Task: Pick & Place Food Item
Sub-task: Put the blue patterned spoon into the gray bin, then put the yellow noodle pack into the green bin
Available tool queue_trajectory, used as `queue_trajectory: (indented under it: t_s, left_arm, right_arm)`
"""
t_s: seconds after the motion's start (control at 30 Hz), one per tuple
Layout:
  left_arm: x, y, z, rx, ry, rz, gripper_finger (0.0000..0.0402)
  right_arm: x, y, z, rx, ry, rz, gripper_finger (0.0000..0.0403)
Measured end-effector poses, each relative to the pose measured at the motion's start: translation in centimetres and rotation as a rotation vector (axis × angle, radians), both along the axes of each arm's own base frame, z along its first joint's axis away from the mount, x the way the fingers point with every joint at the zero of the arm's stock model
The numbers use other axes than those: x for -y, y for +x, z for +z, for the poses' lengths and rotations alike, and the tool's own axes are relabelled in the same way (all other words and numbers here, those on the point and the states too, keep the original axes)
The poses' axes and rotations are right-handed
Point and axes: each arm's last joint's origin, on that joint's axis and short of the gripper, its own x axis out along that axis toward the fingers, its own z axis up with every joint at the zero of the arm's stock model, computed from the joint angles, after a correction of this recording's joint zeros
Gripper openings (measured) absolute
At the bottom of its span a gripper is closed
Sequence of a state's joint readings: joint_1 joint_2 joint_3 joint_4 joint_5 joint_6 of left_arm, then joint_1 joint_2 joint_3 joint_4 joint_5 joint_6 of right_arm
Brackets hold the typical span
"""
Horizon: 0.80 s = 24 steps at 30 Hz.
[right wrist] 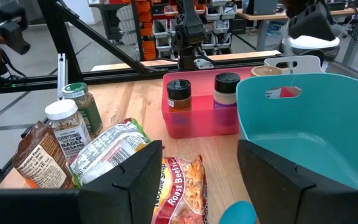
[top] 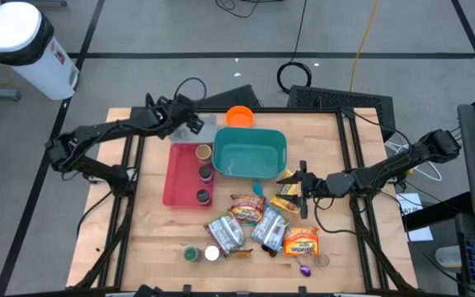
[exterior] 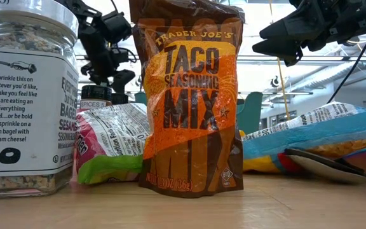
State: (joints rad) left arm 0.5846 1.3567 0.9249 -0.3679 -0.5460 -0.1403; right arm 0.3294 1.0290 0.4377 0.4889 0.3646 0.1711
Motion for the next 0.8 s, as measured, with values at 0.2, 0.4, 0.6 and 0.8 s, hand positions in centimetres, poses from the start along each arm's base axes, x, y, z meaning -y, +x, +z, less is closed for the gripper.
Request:
queue_trajectory:
  t_s: [0.2, 0.4, 0.6, 0.8]
  left_arm:
    - [-1.1, 0.1, 0.7, 0.121, 0.018, -0.023, 0.0276]
    - [-1.2, 0.1, 0.7, 0.128, 0.010, -0.035, 0.0276]
    - [-0.7, 0.0, 0.9, 0.146, -0.034, -0.092, 0.0276]
    - [1.7, -0.3, 3.2, 0.280, -0.112, -0.334, 0.0276]
  right_arm:
    - [0.0, 0.0, 0.0, 0.000, 0.000, 0.000, 0.0201]
    - [0.0, 0.0, 0.0, 0.000, 0.000, 0.000, 0.0201]
    - [0.0, 0.0, 0.0, 0.000, 0.000, 0.000, 0.0201]
    - [0.0, 0.0, -0.1, -0.005, -0.001, 0.000, 0.0201]
